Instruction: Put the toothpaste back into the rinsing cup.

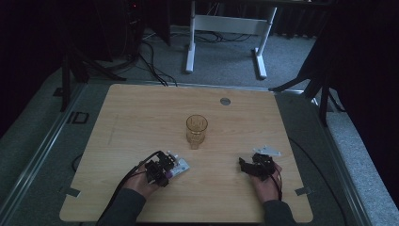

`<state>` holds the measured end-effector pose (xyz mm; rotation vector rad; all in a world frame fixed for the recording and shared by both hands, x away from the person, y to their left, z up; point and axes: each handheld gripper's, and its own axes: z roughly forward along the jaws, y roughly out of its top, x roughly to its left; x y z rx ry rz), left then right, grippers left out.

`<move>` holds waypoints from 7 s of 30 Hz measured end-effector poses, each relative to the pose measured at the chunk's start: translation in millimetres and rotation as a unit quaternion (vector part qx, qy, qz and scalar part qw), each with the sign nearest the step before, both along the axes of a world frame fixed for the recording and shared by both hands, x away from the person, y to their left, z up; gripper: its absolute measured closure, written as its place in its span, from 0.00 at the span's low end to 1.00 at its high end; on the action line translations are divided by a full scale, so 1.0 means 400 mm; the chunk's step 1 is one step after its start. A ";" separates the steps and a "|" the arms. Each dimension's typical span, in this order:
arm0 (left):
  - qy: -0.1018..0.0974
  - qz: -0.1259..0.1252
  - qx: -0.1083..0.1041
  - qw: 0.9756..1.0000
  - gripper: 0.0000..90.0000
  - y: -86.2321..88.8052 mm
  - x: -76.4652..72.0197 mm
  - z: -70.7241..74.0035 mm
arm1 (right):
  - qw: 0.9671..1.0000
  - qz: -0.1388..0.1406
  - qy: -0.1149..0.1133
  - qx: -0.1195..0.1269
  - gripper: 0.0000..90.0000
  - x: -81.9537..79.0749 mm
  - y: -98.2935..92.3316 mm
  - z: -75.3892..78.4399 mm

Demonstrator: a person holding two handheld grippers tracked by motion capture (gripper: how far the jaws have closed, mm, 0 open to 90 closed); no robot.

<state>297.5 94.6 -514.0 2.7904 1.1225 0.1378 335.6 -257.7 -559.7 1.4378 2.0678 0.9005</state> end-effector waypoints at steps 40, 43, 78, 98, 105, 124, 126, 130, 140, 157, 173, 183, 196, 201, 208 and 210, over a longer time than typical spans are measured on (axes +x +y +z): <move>-0.081 0.059 -0.039 0.994 0.80 0.058 -0.006 0.061 | 1.000 0.000 0.000 0.001 0.27 0.000 0.000 0.000; -0.084 0.060 -0.046 0.994 0.80 0.059 -0.006 0.065 | 1.000 0.000 0.000 0.001 0.27 0.000 0.000 0.000; -0.166 0.083 -0.107 0.977 0.80 0.059 -0.013 0.114 | 1.000 0.000 0.000 0.000 0.27 0.000 0.000 0.000; -0.203 0.076 -0.142 0.966 0.80 0.043 -0.017 0.141 | 1.000 0.000 0.000 0.000 0.27 0.000 0.000 0.000; -0.215 0.076 -0.151 0.962 0.80 0.043 -0.017 0.146 | 1.000 0.000 0.000 0.000 0.27 0.000 0.000 0.000; -0.231 0.072 -0.186 0.952 0.80 0.027 -0.008 0.168 | 1.000 -0.001 0.000 0.001 0.27 0.000 0.000 0.000; -0.232 0.072 -0.190 0.951 0.80 0.023 -0.006 0.171 | 1.000 -0.001 0.000 0.001 0.27 0.000 0.000 0.000; -0.235 0.072 -0.196 0.949 0.80 0.020 -0.005 0.175 | 1.000 -0.001 0.000 0.001 0.27 0.000 0.000 0.000; -0.243 0.071 -0.209 0.945 0.80 0.022 0.004 0.183 | 1.000 0.000 0.000 0.000 0.27 0.000 0.000 0.000; -0.247 0.084 -0.249 0.933 0.80 0.029 0.022 0.197 | 1.000 0.000 0.000 0.000 0.27 0.000 0.000 0.000; -0.248 0.104 -0.288 0.919 0.80 0.041 0.044 0.205 | 1.000 0.000 0.000 0.000 0.27 0.000 0.000 0.000; -0.252 0.117 -0.299 0.913 0.80 0.039 0.056 0.213 | 1.000 0.000 0.000 0.000 0.27 0.000 0.000 0.000; -0.251 0.131 -0.314 0.906 0.80 0.042 0.089 0.228 | 1.000 0.000 0.000 0.000 0.27 0.000 0.000 0.000; -0.253 0.131 -0.317 0.905 0.80 0.037 0.098 0.235 | 1.000 0.000 0.000 0.000 0.27 0.000 0.000 0.000; -0.258 0.137 -0.324 0.900 0.80 0.037 0.110 0.246 | 1.000 0.000 0.000 0.000 0.27 0.000 0.000 0.000; -0.259 0.138 -0.326 0.899 0.80 0.038 0.112 0.249 | 1.000 0.001 0.000 0.000 0.27 0.000 0.000 0.000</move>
